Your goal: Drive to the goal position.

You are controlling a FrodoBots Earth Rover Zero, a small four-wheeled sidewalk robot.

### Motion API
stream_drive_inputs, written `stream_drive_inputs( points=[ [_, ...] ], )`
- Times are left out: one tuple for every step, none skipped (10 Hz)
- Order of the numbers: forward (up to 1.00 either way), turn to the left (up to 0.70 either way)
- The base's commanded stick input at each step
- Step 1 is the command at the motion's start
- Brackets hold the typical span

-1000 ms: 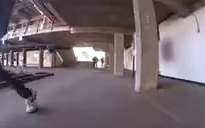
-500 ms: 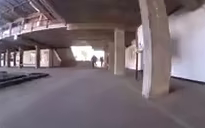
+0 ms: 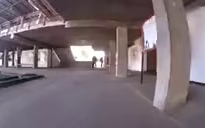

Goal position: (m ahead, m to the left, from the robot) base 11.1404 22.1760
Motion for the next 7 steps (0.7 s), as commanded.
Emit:
stream_drive_inputs(
  points=[
    [0.98, 0.01],
    [0.98, 0.01],
    [0.98, 0.01],
    [0.98, 0.01],
    [0.98, 0.01],
    [0.98, 0.01],
    [0.98, 0.01]
  ],
)
